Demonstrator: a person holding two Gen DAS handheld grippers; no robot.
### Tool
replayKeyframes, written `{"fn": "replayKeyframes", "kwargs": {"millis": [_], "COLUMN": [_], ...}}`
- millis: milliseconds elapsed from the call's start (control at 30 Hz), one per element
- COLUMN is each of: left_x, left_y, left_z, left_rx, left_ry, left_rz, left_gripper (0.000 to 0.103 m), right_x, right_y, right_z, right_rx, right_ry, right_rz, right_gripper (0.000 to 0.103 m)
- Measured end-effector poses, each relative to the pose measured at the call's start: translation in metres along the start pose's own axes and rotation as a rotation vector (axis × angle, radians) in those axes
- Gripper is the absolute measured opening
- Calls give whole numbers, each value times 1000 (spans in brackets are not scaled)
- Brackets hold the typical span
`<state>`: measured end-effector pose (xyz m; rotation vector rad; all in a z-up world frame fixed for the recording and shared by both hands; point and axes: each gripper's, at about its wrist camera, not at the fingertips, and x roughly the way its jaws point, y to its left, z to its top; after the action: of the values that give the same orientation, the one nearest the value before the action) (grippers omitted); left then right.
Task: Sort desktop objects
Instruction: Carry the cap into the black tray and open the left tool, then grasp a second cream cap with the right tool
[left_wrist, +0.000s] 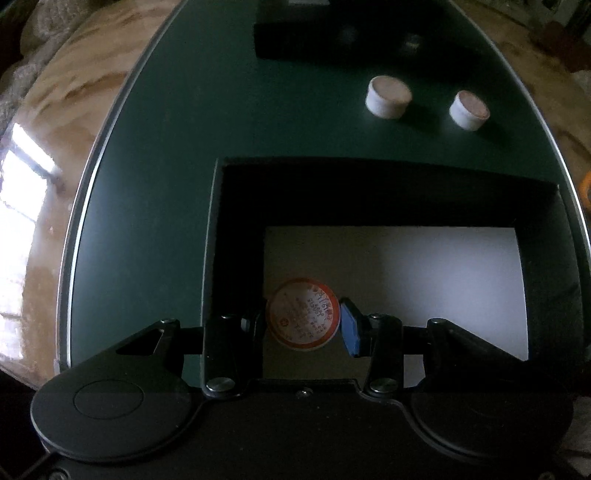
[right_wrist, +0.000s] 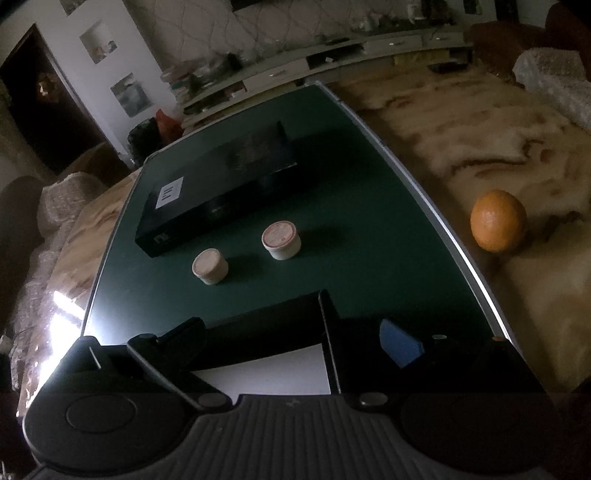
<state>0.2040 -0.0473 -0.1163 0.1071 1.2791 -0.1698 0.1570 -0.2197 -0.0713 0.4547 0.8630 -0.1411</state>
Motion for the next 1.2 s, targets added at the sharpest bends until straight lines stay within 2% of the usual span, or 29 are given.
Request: {"fn": "replayKeyframes", "kwargs": {"millis": [200,400,600,733,833,867,967,1100,1200], "left_x": [2,5,7,3,-9,-15,-32,-49,-56], "left_y": [-5,-13,-19,-15,-8,-5,2,10,14], "left_z": [-7,-10,-12,-13,-15,-17,-21,-29,-33], "left_rx": [16,47,63,41,13,4,-22,-59,-84], "left_ry": [2,-11,-11,-18,-60,-77,-115,-157,-167], "left_rz": [-5,25,32,-7,-5,-9,-35,-37,-35], "left_gripper": [41,41,48,58,59,64,71,71,71], "right_x": [9,16,23,29,43,50,78,122,144], "right_y": [6,12,18,19,24,27,35,40,39], "right_z": [6,19,32,44,58,62,72,77,76], "right_rx": [-36,-67,-90,-111,-159,-179,-225,-232,-218], "right_ry": [-6,-14,-19,-26,-30,-28,15,111,159], "right_rz": [-6,-16,-24,-15,-27,-41,-62,-99,-114], "right_gripper": [103,103,103,103,103,103,100,84,80]}}
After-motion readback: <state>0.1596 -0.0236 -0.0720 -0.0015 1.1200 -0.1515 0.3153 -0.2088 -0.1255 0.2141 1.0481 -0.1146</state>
